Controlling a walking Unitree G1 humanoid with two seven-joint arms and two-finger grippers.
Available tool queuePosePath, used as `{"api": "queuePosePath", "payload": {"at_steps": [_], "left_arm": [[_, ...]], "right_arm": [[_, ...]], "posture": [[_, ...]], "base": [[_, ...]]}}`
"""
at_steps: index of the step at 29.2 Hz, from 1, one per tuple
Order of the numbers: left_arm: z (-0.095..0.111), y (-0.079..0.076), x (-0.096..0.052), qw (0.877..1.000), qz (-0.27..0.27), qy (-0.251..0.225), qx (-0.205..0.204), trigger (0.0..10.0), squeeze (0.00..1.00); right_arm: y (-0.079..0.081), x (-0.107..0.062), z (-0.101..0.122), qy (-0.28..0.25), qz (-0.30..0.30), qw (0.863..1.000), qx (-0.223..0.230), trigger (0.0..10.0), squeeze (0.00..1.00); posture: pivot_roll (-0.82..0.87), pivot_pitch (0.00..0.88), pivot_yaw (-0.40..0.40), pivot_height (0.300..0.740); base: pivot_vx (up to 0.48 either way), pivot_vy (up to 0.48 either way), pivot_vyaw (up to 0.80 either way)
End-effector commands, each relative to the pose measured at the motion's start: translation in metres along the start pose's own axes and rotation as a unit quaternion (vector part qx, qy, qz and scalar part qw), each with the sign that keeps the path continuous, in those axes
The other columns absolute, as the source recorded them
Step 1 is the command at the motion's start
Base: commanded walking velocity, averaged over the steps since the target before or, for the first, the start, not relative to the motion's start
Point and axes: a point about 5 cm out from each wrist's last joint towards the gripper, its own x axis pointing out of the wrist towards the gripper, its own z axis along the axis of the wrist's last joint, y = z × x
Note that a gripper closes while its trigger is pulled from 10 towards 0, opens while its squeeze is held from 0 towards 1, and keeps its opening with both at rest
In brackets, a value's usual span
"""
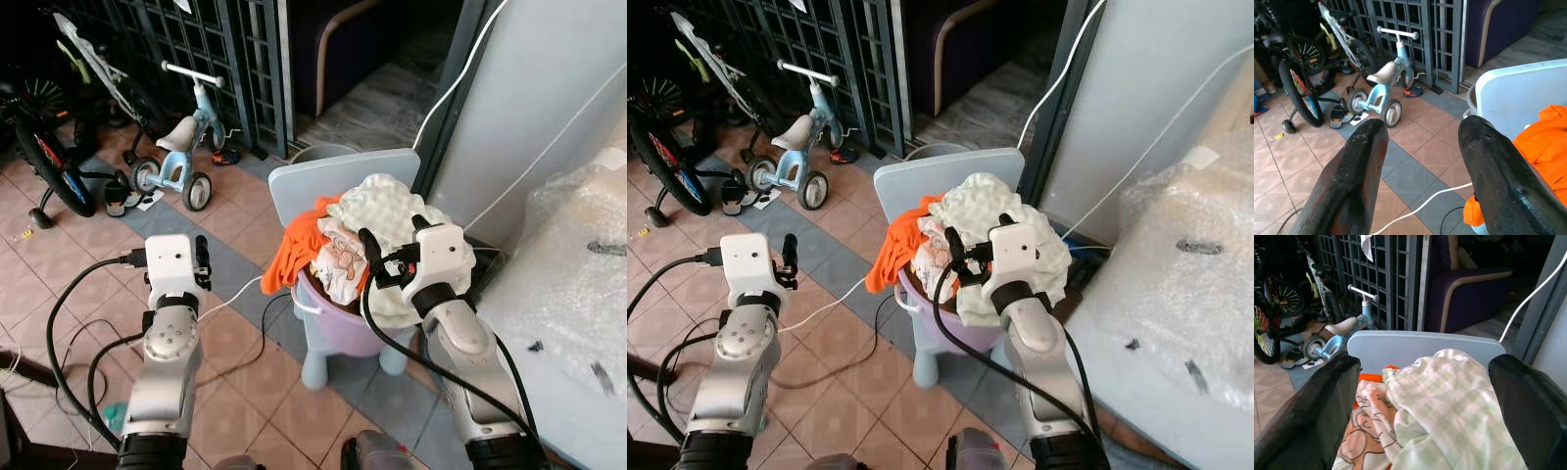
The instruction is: Clothes washing
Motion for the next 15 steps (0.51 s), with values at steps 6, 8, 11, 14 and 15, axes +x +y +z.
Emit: {"api": "queuePosePath", "payload": {"at_steps": [6, 8, 11, 14, 15], "left_arm": [[-0.001, 0.011, 0.002, 1.000, 0.025, 0.007, -0.001, 10.0, 0.00], [0.000, 0.011, 0.001, 1.000, 0.025, 0.003, -0.001, 10.0, 0.00], [0.000, 0.010, 0.001, 1.000, 0.025, 0.003, 0.001, 10.0, 0.00], [0.000, 0.010, 0.001, 1.000, 0.026, 0.004, 0.000, 10.0, 0.00], [0.000, 0.010, 0.001, 1.000, 0.026, 0.004, -0.001, 10.0, 0.00]], "right_arm": [[0.004, 0.004, 0.004, -0.008, 0.002, 1.000, -0.005, 10.0, 0.00], [0.004, 0.003, 0.002, -0.002, 0.001, 1.000, -0.012, 10.0, 0.00], [0.004, 0.003, -0.001, 0.007, 0.000, 1.000, -0.030, 10.0, 0.00], [-0.004, 0.002, -0.012, 0.044, -0.020, 0.997, -0.063, 10.0, 0.00], [-0.006, 0.002, -0.014, 0.049, -0.024, 0.997, -0.063, 10.0, 0.00]], "posture": [[-0.04, 0.086, 0.032, 0.740], [-0.04, 0.085, 0.030, 0.740], [-0.04, 0.086, 0.030, 0.740], [-0.04, 0.085, 0.024, 0.740], [-0.04, 0.085, 0.024, 0.740]], "base": [[0.366, -0.202, 0.00], [0.000, 0.000, 0.00], [0.000, 0.000, 0.00], [0.000, 0.000, 0.00], [0.000, 0.000, 0.00]]}}
